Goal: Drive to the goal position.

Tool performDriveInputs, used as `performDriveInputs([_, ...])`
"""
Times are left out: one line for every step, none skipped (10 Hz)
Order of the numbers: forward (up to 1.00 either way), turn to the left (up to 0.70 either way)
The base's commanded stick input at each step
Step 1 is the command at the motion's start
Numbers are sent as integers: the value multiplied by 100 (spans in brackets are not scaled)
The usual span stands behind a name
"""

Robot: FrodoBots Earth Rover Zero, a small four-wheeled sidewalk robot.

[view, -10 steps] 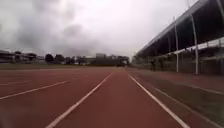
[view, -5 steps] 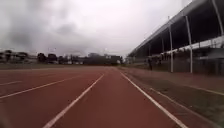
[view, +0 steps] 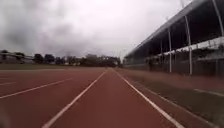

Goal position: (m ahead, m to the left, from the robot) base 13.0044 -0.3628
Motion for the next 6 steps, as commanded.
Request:
performDriveInputs([70, 0])
performDriveInputs([70, 0])
performDriveInputs([70, 0])
performDriveInputs([70, 0])
performDriveInputs([70, 0])
performDriveInputs([70, 0])
